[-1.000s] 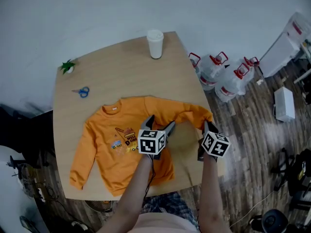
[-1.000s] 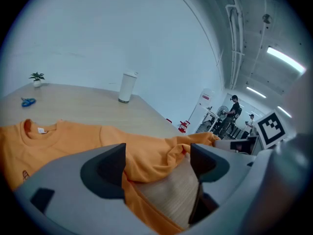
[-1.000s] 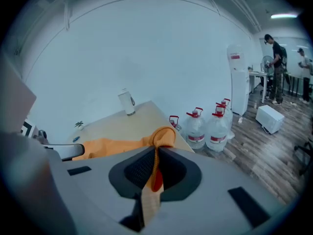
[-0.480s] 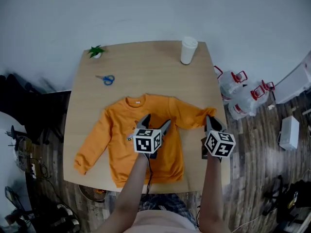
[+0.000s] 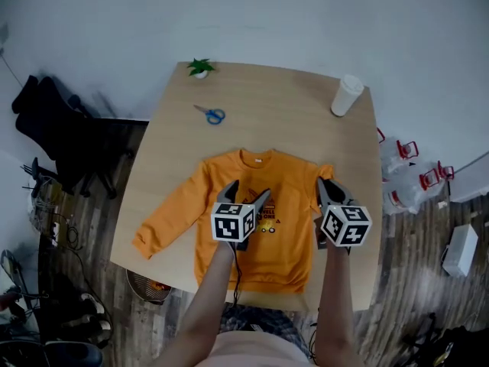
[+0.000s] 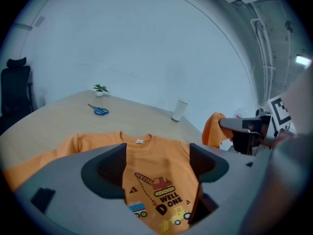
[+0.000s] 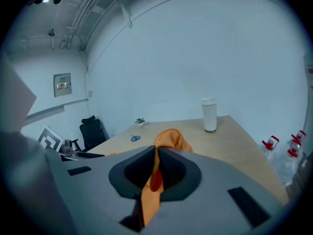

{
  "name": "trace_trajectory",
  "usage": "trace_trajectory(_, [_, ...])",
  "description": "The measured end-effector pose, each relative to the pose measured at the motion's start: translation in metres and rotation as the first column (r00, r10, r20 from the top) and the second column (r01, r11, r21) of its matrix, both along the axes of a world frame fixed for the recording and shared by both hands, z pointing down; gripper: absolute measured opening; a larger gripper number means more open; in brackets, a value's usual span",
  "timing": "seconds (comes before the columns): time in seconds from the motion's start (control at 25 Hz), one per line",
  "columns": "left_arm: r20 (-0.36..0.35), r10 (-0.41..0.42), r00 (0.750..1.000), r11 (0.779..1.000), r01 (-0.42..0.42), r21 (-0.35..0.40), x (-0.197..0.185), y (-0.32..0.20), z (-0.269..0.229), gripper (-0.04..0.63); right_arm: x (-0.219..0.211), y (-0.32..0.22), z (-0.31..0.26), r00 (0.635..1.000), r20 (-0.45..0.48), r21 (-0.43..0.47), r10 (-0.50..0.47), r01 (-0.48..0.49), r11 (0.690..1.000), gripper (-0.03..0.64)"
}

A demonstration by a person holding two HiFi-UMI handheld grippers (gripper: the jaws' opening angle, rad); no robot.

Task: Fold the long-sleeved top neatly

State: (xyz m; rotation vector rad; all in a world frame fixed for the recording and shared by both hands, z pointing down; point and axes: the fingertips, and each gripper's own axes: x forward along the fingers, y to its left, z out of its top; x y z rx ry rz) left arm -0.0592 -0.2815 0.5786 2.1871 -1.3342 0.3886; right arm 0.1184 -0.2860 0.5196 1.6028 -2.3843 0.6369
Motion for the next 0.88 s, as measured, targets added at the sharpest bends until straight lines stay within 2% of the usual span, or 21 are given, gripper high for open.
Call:
trace_trajectory(0.32, [0.002, -0.13, 0.992, 0.992, 0.13, 0.003, -0.073, 0.0, -0.002, 0.405, -0.104, -0.021, 0.003, 0.979, 0.009, 0.007, -0.203, 0.203, 0.979, 0.029])
trace_trajectory(0.56, [0.007, -0.197, 0.98, 0.98, 0.197, -0.011, -0.113, 0.008, 0.005, 0.405, -0.174, -0.021, 0.026, 0.942, 0.015, -0.031, -0.337, 0.337, 0.941, 0.029])
trace_trajectory(0.88, [0.018, -0.25, 0.968, 0.967, 0.251, -0.036, -0.144, 0.018, 0.019, 0.405, -0.234, -0.018, 0.071, 0.891, -0.007, -0.104, -0.454, 0.451, 0.887, 0.029])
